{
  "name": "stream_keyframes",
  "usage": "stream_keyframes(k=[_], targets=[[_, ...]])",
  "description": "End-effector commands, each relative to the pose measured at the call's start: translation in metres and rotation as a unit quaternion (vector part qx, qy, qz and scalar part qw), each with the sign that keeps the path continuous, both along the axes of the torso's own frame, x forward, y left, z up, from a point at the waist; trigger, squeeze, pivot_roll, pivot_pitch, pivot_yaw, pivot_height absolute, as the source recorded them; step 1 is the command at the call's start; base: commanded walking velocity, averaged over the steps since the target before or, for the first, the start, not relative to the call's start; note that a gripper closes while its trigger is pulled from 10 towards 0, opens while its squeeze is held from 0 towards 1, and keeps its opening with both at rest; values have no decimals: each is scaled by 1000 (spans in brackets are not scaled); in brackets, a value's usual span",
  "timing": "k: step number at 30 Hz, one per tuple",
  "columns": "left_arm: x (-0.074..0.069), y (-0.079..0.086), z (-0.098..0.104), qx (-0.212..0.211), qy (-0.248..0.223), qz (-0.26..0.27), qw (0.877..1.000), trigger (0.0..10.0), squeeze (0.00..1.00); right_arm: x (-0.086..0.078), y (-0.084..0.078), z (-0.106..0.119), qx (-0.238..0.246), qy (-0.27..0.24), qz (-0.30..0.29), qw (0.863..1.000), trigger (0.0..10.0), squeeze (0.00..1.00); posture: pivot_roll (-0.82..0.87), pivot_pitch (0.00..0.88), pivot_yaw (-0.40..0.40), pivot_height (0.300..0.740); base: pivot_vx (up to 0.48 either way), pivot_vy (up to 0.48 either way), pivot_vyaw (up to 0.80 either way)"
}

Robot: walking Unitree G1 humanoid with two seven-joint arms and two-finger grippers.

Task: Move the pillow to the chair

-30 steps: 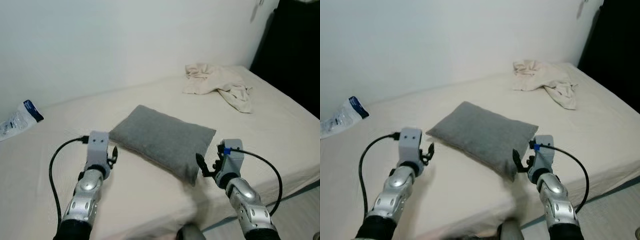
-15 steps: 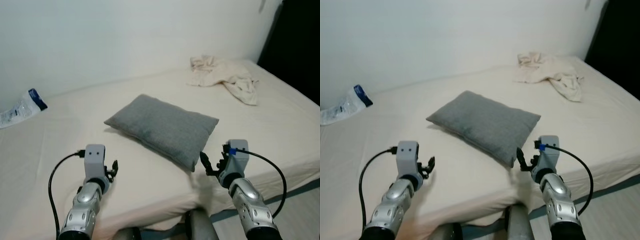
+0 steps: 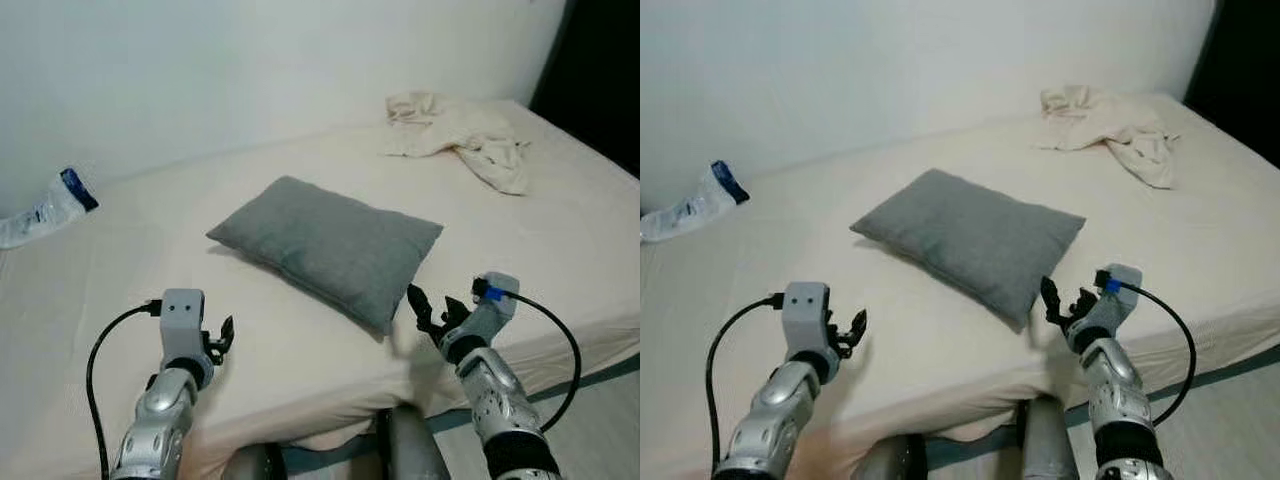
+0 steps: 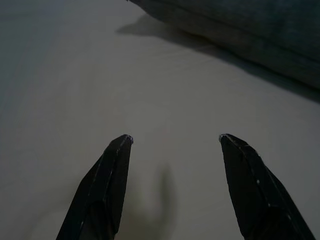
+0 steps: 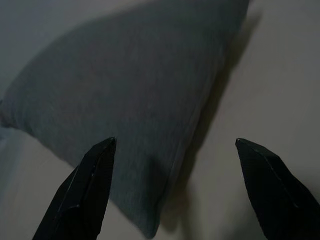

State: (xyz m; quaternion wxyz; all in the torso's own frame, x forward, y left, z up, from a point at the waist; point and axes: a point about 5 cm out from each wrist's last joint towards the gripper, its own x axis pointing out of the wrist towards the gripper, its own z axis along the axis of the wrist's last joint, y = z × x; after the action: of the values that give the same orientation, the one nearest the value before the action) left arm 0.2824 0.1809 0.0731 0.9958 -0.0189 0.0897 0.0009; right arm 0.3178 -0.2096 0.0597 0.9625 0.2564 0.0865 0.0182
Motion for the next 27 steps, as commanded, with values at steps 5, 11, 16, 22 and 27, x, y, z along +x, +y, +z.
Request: stream_keyframes(k=[5,11,16,22,27], targets=[[-13,15,11,29,-2,-3,1000,10000,0,-5,13,-19,126,13,0,992,10000,0,23,286,164,622,0,0,0],[-19,18,21,39,-9,-2,999,10000,0,-4,14,-18,165,-14,13,986,10000,0,59,315,171,622,0,0,0],[-30,22,28,45,-7,-1,999,10000,0,-4,6,-18,170,-23,-1,985,10000,0,75,345,170,622,0,0,0],[-42,25,27,50,10,0,999,10000,0,2,-1,-10,182,-52,-38,981,10000,0,89,384,173,622,0,0,0],[-48,25,28,51,14,1,999,10000,0,5,4,-5,188,-72,-11,979,10000,0,102,396,169,622,0,0,0]])
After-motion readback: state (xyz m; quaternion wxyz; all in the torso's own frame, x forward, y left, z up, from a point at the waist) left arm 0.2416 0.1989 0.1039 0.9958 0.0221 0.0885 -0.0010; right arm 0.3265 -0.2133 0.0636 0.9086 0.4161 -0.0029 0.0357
